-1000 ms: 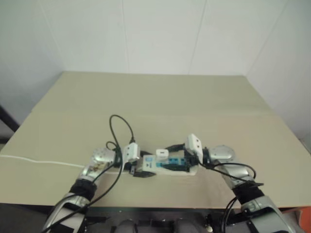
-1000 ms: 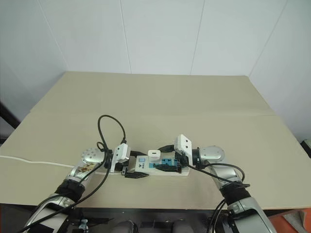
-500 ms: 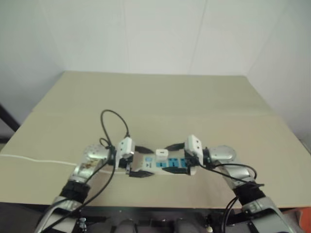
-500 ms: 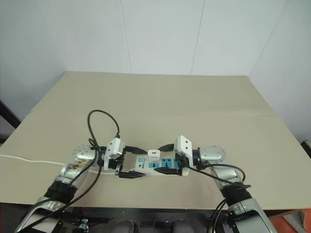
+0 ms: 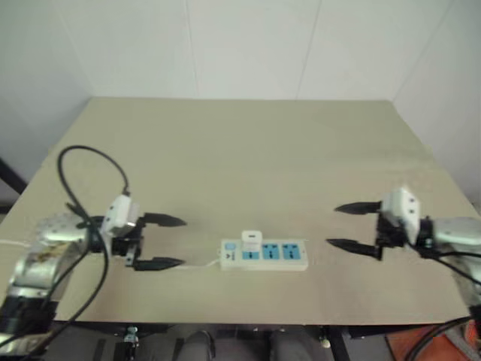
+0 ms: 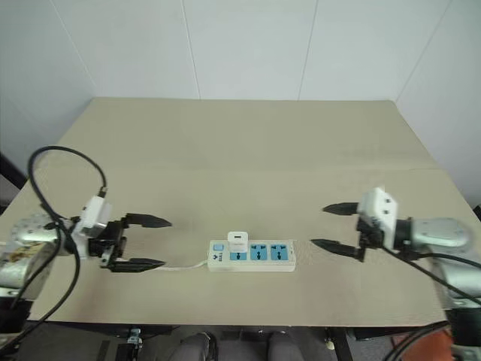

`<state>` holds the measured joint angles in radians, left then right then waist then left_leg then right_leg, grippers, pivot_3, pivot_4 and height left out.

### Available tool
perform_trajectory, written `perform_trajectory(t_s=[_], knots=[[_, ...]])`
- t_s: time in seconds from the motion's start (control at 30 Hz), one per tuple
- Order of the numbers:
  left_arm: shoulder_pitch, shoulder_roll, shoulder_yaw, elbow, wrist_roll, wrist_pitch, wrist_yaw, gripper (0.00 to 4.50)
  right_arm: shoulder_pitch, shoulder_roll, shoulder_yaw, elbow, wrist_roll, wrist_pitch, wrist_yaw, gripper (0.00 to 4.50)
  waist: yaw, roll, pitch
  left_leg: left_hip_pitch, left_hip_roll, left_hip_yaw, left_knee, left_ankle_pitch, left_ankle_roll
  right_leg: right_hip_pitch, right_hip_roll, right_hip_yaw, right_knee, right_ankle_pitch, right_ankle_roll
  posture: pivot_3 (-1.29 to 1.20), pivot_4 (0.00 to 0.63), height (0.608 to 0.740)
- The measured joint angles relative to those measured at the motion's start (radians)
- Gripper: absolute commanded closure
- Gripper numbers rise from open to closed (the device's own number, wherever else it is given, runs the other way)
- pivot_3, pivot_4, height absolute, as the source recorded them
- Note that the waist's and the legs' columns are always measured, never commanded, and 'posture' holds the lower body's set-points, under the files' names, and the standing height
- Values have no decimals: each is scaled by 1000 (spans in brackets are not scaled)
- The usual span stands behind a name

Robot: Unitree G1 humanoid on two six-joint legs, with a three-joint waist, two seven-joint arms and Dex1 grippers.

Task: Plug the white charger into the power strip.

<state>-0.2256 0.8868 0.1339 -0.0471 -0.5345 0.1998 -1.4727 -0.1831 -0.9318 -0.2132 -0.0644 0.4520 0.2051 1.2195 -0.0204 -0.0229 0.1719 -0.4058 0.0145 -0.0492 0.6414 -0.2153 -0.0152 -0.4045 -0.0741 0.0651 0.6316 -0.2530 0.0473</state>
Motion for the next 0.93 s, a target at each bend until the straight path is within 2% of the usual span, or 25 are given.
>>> perform_trajectory(t_s=[0.2,0.67,0.8,0.93], knots=[[48,44,56,11,0,0,-1,10,40,-41,-70,4,4,1,26,0,2,0,2,0,0,1,1,0,0,1,0,0,0,-2,4,0,150,740],[49,33,45,-16,-5,28,21,10,81,-41,-78,-22,4,7,36,0,2,0,2,0,0,1,2,0,-1,1,0,1,1,0,0,0,150,740],[4,-23,-3,-16,-2,28,33,10,83,-34,-78,-53,6,16,21,0,3,0,2,1,0,1,4,0,-1,2,0,1,2,1,1,0,150,740],[-67,-175,-170,-5,68,2,60,10,49,12,-42,-68,6,22,-4,0,7,0,3,0,-1,1,8,1,-1,3,0,1,1,2,3,0,150,740]])
